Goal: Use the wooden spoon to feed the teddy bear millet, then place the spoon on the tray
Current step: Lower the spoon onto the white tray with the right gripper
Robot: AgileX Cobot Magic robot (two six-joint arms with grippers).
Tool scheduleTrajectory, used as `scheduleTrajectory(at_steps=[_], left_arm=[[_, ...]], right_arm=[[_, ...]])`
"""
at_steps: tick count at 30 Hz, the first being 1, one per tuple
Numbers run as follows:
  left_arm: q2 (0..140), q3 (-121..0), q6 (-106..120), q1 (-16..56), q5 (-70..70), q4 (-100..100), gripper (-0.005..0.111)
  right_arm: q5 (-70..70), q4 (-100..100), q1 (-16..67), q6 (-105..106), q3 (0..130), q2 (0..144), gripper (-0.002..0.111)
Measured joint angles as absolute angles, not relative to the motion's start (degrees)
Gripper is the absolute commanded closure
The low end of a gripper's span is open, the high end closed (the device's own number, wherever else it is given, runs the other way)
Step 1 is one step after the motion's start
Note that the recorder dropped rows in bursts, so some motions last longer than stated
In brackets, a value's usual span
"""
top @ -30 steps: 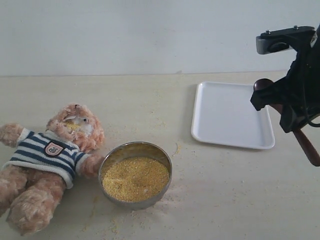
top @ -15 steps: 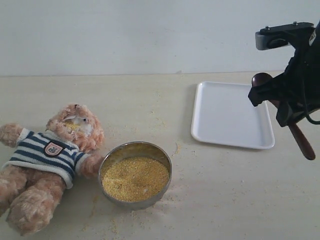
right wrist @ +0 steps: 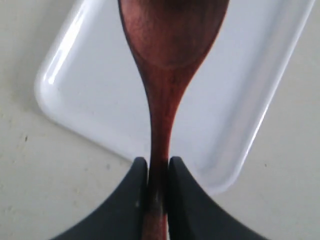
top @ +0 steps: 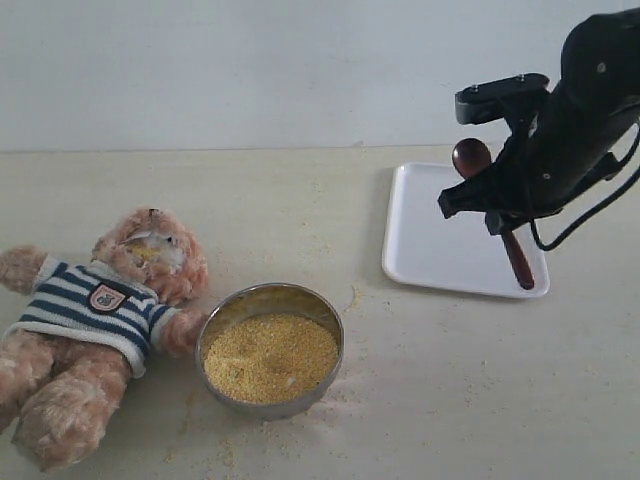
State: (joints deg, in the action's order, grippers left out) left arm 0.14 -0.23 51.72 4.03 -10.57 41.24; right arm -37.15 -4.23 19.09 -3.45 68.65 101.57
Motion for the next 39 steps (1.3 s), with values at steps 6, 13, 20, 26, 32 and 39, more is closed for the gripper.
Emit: scheduleTrajectory(at_steps=[6,13,20,26,32,39], left_arm=[[0.1,-0.2,51.7,4.0,-11.5,41.5,0.102],[0.1,-0.2,51.7,4.0,-11.6,41.5,0.102],[0.1,-0.2,51.7,4.0,-11.6,41.5,0.102],[0.1,-0.2,51.7,4.0,-11.6,41.5,0.102],[0.1,-0.2,51.7,4.0,-11.6,41.5,0.102],[0.1,-0.2,51.7,4.0,-11.6,41.5,0.102]], right_arm=[[-34.1,-5.2,16.4,-5.5,80.2,114.1,0.108],[-40.9,-5.4,15.2,-3.7,90.0,121.2,0.108],[-46.0,-5.4,15.2,-2.3,94.2,125.8,0.108],[-46.4,-5.4,15.2,-2.2,94.7,127.6,0.108],[-45.5,-5.3,15.2,-2.2,94.7,128.5,0.108],[-44.7,-5.3,15.2,-2.2,94.7,128.7,0.108]])
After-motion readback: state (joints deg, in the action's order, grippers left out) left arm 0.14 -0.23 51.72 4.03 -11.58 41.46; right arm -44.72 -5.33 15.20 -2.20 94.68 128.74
